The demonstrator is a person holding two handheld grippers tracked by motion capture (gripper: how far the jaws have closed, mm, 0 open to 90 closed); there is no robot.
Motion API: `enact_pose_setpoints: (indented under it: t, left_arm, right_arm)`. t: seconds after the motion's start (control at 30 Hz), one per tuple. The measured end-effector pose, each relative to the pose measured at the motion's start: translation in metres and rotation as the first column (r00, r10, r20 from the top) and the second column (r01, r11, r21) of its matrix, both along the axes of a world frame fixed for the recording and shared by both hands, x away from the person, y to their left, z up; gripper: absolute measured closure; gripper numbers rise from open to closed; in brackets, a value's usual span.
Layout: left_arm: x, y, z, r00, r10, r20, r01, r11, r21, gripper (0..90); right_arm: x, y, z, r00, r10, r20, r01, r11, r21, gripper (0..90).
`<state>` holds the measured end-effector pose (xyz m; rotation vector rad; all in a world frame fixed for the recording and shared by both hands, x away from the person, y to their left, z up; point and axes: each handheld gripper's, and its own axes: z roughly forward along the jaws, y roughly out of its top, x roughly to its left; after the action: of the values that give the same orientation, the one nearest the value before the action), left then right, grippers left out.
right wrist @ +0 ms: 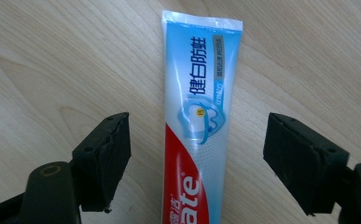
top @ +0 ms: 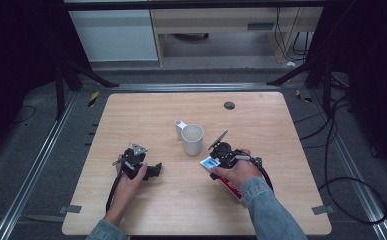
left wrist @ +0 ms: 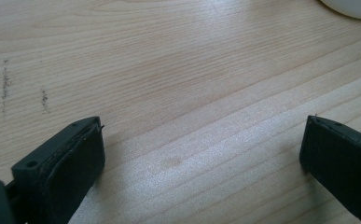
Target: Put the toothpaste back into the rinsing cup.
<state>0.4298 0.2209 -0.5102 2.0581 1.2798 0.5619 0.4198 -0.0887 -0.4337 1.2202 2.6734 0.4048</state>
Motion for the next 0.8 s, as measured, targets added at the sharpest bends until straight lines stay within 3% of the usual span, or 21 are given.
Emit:
enact_pose_setpoints:
  t: [0.4, 0.8]
  left_arm:
    - [-0.002, 0.001, 0.000, 1.0000, -0.008, -0.002, 0.008, 1.0000, 0.003, 0.0]
    - [-0.002, 0.001, 0.000, 1.0000, -0.008, -0.002, 0.008, 1.0000, 0.003, 0.0]
  right_arm:
    - [0.012, 0.000, -0.018, 0.9976, -0.016, -0.068, 0.016, 0.9999, -0.002, 28.3]
    - [0.020, 0.003, -0.031, 0.9925, -0.027, -0.119, 0.025, 0.9996, -0.011, 39.8]
